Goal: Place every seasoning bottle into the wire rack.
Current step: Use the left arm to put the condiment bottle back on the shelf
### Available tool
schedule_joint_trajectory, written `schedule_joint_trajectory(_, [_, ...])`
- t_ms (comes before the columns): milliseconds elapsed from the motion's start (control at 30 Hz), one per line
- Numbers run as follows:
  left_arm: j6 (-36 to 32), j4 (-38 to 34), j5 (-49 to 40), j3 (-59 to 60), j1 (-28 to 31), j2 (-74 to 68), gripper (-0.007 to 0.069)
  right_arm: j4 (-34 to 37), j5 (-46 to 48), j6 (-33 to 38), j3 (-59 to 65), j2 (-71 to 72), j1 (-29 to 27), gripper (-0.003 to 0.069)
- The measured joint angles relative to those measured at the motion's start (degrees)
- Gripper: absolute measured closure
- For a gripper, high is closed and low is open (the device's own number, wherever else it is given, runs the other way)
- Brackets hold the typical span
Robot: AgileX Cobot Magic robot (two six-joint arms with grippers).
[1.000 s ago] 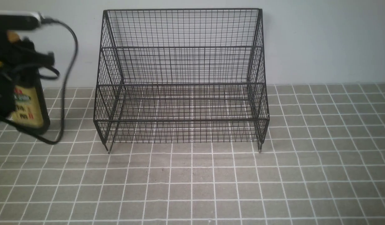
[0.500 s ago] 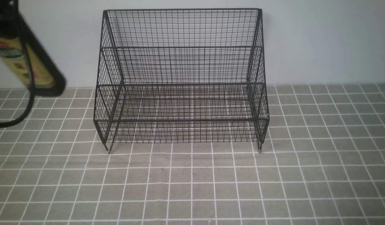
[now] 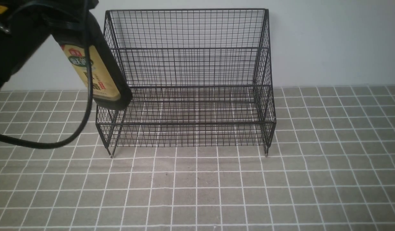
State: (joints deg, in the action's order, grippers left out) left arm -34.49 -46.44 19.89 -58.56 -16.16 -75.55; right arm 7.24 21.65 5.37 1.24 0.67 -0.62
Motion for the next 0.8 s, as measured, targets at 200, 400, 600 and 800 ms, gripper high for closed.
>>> schedule_joint_trajectory(200, [-0.7,-2.8,1.6,0.0,-0.5,-3.0,0.0323,0.0,0.0,0.0,0.0,0.0,0.0,0.0673])
schedule_joint_trajectory(400, [-1.1,-4.0,3.5,0.0,-0.6,-5.9,0.0323,0.0,0.0,0.0,0.0,0.0,0.0,0.0673])
schedule_joint_trajectory(600, [-2.0,-4.6,5.1,-0.2,-0.6,-8.7,0.0323,0.0,0.0,0.0,0.0,0.0,0.0,0.0673])
schedule_joint_trajectory(800, [-2.4,-5.1,5.0,-0.4,-0.6,-11.9,0.0323,0.0,0.0,0.0,0.0,0.0,0.0,0.0673])
